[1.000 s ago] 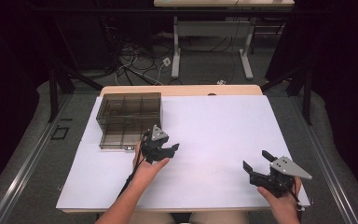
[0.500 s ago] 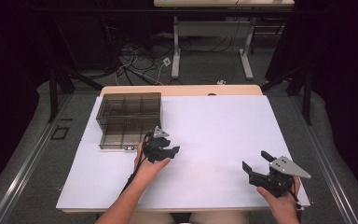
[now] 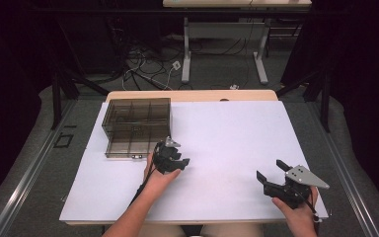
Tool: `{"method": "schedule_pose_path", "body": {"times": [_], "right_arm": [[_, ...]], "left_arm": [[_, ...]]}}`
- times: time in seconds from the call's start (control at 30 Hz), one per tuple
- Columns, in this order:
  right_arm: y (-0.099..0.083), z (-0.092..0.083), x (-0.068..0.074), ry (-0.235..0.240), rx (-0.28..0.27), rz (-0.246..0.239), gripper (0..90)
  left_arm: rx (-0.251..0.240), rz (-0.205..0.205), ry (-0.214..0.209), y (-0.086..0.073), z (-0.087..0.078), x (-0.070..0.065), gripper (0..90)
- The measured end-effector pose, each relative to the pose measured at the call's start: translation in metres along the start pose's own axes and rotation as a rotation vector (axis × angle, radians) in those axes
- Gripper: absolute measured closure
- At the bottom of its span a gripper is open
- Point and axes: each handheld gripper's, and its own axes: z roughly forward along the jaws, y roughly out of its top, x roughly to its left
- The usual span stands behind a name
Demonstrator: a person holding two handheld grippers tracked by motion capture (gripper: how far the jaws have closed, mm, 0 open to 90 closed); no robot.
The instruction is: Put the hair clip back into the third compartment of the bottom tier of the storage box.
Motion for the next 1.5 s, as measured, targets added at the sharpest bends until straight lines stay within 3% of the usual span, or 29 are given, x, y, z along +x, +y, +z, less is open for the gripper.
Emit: {"method": "schedule_pose_path", "body": {"times": [0.73,1.07,1.2,1.27,1.5], "right_arm": [[-0.0004,-0.0001,-0.0003,0.002,0.004,-0.003,18.5],[-0.0011,0.0012,0.0007,0.011,0.0,0.002,16.9],[-0.0022,0.0017,0.002,0.006,0.018,-0.003,14.8],[-0.0031,0.0017,0.0014,-0.001,0.019,-0.03,14.5],[-0.0021,0.0019,0.0015,0.035,0.013,0.017,6.9]], "left_arm": [[0.044,0.01,-0.002,-0.0034,0.0043,-0.0001,63.8],[0.043,-0.009,-0.008,-0.0076,0.0027,0.0031,69.4],[0.035,-0.014,-0.017,-0.0087,0.0024,0.0033,70.8],[0.038,-0.013,-0.016,-0.0091,0.002,0.0032,71.7],[0.036,-0.01,-0.007,-0.01,0.0015,0.0026,74.5]]}}
